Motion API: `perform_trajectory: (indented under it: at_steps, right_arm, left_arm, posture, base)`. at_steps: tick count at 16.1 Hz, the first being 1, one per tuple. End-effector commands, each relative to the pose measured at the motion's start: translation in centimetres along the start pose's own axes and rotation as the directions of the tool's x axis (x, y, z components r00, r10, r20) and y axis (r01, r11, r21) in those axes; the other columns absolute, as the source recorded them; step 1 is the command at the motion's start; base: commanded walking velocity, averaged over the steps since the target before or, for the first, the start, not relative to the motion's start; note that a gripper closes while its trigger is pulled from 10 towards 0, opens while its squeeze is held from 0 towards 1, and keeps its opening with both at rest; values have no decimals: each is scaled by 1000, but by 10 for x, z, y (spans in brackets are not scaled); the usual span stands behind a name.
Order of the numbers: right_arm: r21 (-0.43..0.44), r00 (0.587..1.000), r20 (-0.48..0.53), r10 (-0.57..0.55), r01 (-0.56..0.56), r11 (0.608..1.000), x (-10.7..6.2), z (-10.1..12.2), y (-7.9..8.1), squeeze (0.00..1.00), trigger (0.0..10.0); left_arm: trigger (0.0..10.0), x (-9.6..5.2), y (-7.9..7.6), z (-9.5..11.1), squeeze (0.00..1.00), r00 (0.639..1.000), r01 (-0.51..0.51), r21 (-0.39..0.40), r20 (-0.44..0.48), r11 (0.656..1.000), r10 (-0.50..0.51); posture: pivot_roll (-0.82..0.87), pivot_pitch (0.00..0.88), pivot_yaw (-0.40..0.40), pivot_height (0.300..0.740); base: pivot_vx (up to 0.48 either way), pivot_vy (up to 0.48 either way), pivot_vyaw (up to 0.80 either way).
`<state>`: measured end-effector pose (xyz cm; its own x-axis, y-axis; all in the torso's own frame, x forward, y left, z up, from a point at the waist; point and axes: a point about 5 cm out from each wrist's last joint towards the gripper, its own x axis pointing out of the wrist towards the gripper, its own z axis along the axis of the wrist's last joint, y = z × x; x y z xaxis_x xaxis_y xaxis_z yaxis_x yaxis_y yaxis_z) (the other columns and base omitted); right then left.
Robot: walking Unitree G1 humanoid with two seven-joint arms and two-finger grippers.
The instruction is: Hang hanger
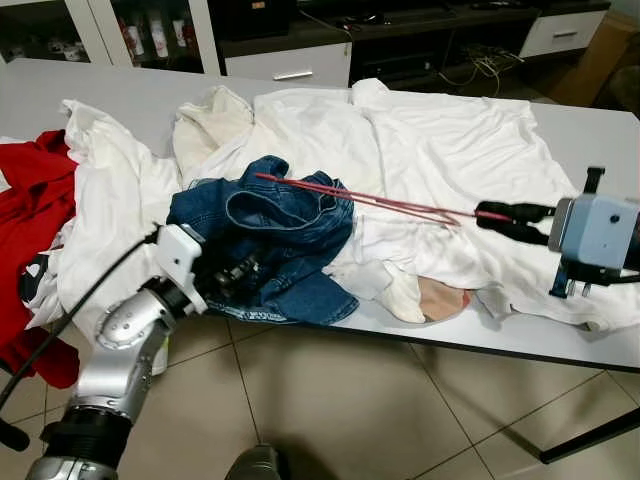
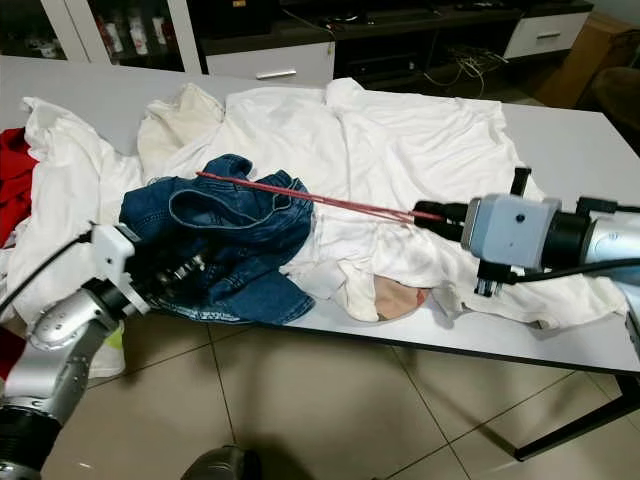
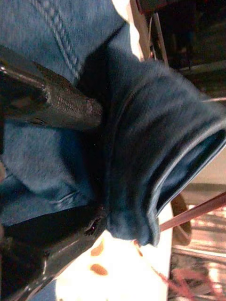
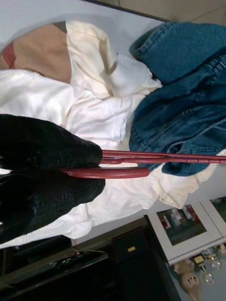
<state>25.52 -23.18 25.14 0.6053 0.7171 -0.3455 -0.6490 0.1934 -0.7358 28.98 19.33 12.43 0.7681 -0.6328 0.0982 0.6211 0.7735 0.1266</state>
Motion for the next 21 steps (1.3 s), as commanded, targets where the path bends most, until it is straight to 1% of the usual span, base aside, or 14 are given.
perform_trajectory:
  at_steps: [1,3,5,7,8,9,10,12,14,16,17,18,19,21]
  right_arm:
    - [-38,1000,-5,3,-3,999,-2,7,-2,0,10000]
    - [-61,1000,-28,2,-4,998,-2,7,-2,0,10000]
    - [-105,998,-69,16,-23,994,-1,4,1,0,10000]
    - [-105,998,-66,16,-23,994,0,5,2,0,10000]
    - [-106,998,-64,14,-21,994,2,5,2,0,10000]
    - [-110,998,-62,9,-16,994,4,5,2,0,10000]
    - [-115,998,-66,6,-14,993,4,3,1,0,10000]
    - [-122,997,-75,5,-14,992,5,1,2,0,10000]
    - [-135,996,-93,8,-21,991,6,-2,4,0,10000]
    - [-159,993,-115,4,-22,987,6,-6,3,0,10000]
    - [-169,993,-116,-4,-16,986,6,-6,2,0,10000]
    - [-174,994,-112,-16,-4,985,6,-5,1,0,10000]
    - [-178,994,-105,-29,10,984,6,-5,-1,0,10000]
    - [-181,994,-90,-64,47,982,3,-3,-7,0,10000]
  left_arm:
    - [10000,-3,0,4,0,1000,13,-29,3,999,-13]
    - [10000,-6,-1,4,0,1000,17,-103,-4,995,-18]
    - [10000,-8,-5,9,0,998,68,-195,7,978,-68]
    - [10000,-9,-7,9,0,996,86,-211,5,974,-87]
    - [10000,-10,-9,11,0,994,102,-233,-1,967,-105]
    - [10000,-13,-11,18,0,990,141,-285,10,948,-144]
    - [10000,-13,-11,25,0,986,164,-325,40,932,-160]
    - [10000,-14,-13,33,0,978,209,-345,61,915,-201]
    - [10000,-14,-13,32,0,975,218,-352,46,910,-216]
    - [10000,-15,-9,32,0,984,176,-375,31,910,-177]
    - [10000,-17,-5,31,0,990,137,-398,18,907,-142]
    - [10000,-20,0,27,0,994,98,-410,-9,907,-112]
    - [10000,-24,1,22,0,994,81,-421,-32,903,-104]
    - [10000,-32,8,18,0,999,8,-423,-40,906,-27]
  posture:
    - [123,23,5,740]
    - [124,26,4,740]
    - [128,32,3,740]
    - [128,32,3,740]
    - [128,32,3,740]
    - [131,28,5,740]
    - [131,28,5,740]
    - [135,25,7,740]
    - [136,21,8,740]
    - [138,20,9,740]
    - [138,20,9,740]
    - [138,20,9,740]
    - [140,20,10,740]
    - [142,19,9,740]
  base:
    - [0,0,0]
    - [0,0,0]
    - [0,0,0]
    - [0,0,0]
    - [0,0,0]
    - [0,0,0]
    - [0,0,0]
    - [0,0,0]
    - [0,0,0]
    - [0,0,0]
    - [0,0,0]
    - [0,0,0]
    - [0,0,0]
    - [0,0,0]
